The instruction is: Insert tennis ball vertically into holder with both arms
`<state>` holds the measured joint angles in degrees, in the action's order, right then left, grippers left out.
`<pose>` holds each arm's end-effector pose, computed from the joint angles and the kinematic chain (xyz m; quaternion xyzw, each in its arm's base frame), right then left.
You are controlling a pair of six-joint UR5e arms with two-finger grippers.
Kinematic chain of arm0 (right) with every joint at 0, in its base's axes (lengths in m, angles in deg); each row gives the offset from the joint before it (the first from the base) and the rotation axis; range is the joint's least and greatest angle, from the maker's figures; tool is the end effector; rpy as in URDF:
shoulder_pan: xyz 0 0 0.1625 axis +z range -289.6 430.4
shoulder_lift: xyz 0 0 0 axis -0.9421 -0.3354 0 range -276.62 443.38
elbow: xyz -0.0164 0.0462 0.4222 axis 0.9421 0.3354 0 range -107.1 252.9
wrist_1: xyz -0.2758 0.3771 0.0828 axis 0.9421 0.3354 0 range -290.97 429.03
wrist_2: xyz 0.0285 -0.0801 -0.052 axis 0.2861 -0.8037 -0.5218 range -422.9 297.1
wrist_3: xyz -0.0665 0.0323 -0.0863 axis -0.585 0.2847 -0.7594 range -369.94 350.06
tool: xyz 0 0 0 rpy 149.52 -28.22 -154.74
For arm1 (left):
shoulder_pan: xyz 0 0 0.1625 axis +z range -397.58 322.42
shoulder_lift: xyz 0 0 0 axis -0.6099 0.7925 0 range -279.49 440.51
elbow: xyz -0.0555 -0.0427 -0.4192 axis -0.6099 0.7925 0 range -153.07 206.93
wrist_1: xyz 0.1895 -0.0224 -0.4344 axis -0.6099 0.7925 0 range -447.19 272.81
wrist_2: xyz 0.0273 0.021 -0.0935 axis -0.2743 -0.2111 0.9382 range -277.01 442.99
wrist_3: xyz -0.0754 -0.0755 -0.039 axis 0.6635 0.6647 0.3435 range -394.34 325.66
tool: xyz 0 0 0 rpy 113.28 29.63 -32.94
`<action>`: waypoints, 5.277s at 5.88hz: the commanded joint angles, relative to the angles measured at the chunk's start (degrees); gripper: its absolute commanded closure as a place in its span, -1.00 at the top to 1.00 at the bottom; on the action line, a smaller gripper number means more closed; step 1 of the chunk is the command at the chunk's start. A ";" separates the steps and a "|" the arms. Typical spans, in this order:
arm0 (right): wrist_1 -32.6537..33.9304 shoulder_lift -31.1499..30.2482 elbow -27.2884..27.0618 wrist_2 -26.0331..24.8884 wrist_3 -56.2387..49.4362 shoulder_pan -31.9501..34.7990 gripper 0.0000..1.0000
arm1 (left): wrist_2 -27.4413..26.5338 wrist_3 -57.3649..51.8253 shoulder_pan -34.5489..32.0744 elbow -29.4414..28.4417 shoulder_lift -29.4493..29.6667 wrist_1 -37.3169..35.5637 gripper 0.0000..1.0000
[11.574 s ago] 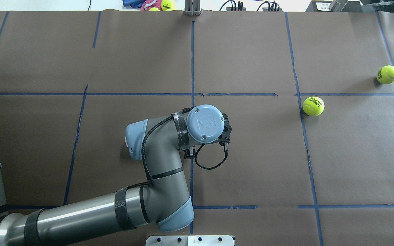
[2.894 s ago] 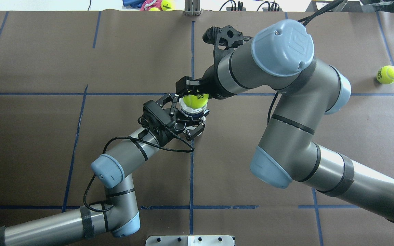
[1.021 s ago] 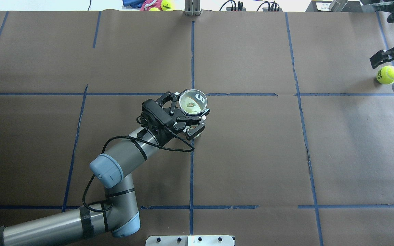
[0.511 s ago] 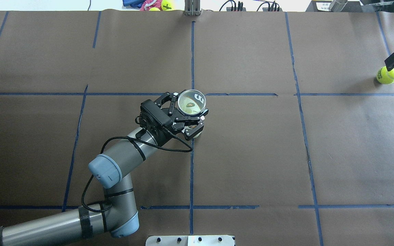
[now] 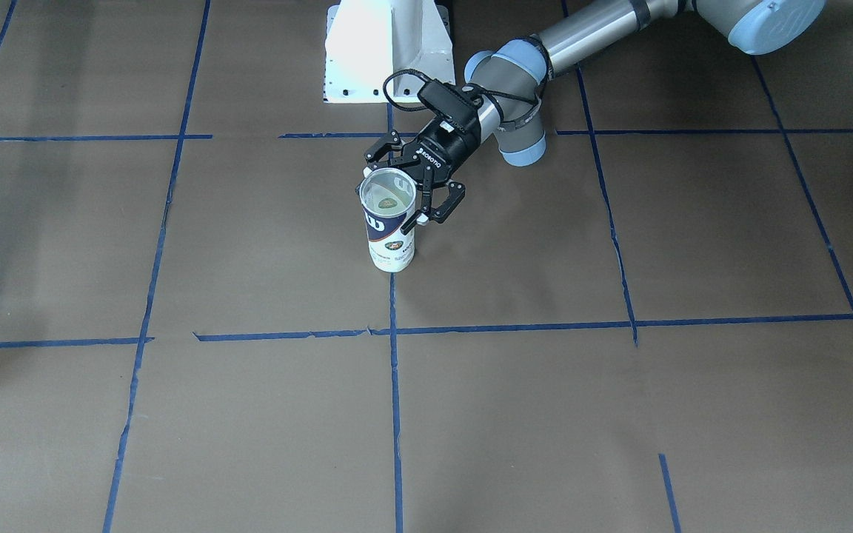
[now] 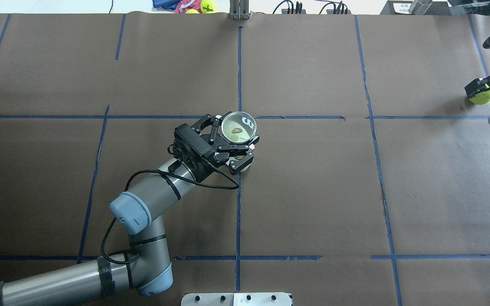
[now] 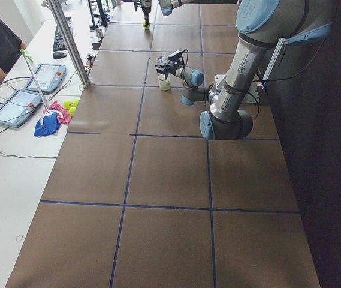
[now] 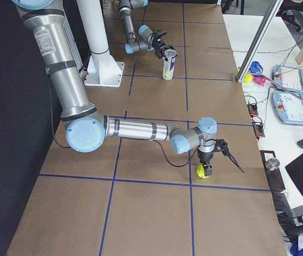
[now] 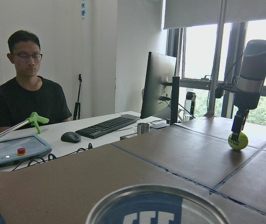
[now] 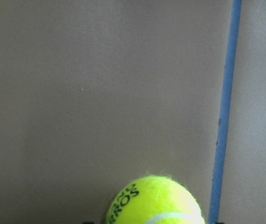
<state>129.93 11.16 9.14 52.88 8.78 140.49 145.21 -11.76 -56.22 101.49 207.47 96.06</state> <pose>-0.1628 -0.6958 0.6948 0.0922 -0.2649 -0.0500 0.9586 0.6309 -0.4094 0.2026 0.6525 0.5095 0.0319 0.5600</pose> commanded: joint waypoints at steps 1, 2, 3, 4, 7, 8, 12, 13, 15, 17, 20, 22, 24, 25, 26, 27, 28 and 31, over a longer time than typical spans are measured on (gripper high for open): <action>-0.17 0.06 0.92 -0.63 -0.17 -0.13 0.78 | 0.00 0.00 0.00 0.06 -0.05 0.00 0.85; -0.52 0.58 2.49 -1.60 -0.17 -0.48 0.78 | 0.00 0.00 0.00 0.06 -0.05 0.00 0.85; -0.35 1.81 2.85 -2.30 -0.17 -0.65 0.77 | 0.00 0.00 0.00 0.06 -0.05 0.00 0.85; -0.52 1.99 2.94 -2.39 0.09 -0.65 0.47 | 0.00 0.00 0.00 0.06 -0.05 0.00 0.85; 0.26 1.47 -2.89 -0.65 6.21 -0.13 -1.00 | 0.00 0.00 0.00 0.06 -0.92 0.79 0.85; 6.18 1.03 -12.25 0.06 6.59 -0.13 -1.00 | 0.00 0.00 0.00 0.06 -1.10 1.40 0.85; 39.99 3.65 -52.90 9.61 28.42 -9.31 -1.00 | 0.00 0.09 0.00 0.14 -1.28 1.50 0.85; 39.91 9.76 -54.87 8.51 44.49 -17.45 -1.00 | 0.00 0.09 0.09 0.14 -1.19 1.50 0.85; 31.72 16.14 -53.49 4.74 55.61 -26.81 -1.00 | 0.00 0.17 0.09 0.14 -1.19 1.50 0.85; 23.92 23.39 -46.06 -4.82 71.06 -33.24 -1.00 | 0.00 0.09 0.09 0.14 -1.28 1.50 0.85; 23.82 27.48 -41.45 -5.12 73.65 -33.79 -0.94 | 0.00 0.09 0.09 0.15 -1.28 1.50 0.85; 24.08 27.22 -41.44 -5.03 73.83 -33.79 -0.57 | 0.00 0.09 0.17 0.14 -1.28 1.50 0.85; 24.09 26.61 -41.71 -5.03 74.96 -33.79 0.97 | 0.00 0.09 0.18 0.14 -1.28 1.50 0.85; 24.00 26.61 -41.62 -5.03 75.06 -33.79 1.00 | 0.00 0.17 0.18 0.14 -1.28 1.50 0.85; 24.00 26.61 -41.62 -5.03 75.06 -33.79 1.00 | 0.00 0.17 0.18 0.14 -1.28 1.50 0.85; 23.91 26.61 -41.62 -5.03 74.97 -33.70 1.00 | 0.00 0.17 0.18 0.14 -1.19 1.50 0.85; 23.82 26.52 -41.88 -4.95 74.71 -33.27 1.00 | 0.00 0.17 0.18 0.67 -0.93 1.50 0.85; 23.56 14.88 -47.75 12.72 64.49 -18.74 1.00 | 0.00 0.79 0.18 5.56 -0.67 1.50 0.86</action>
<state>153.58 30.54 -36.75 58.54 78.26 116.11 145.21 -11.19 -56.04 104.92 206.46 97.55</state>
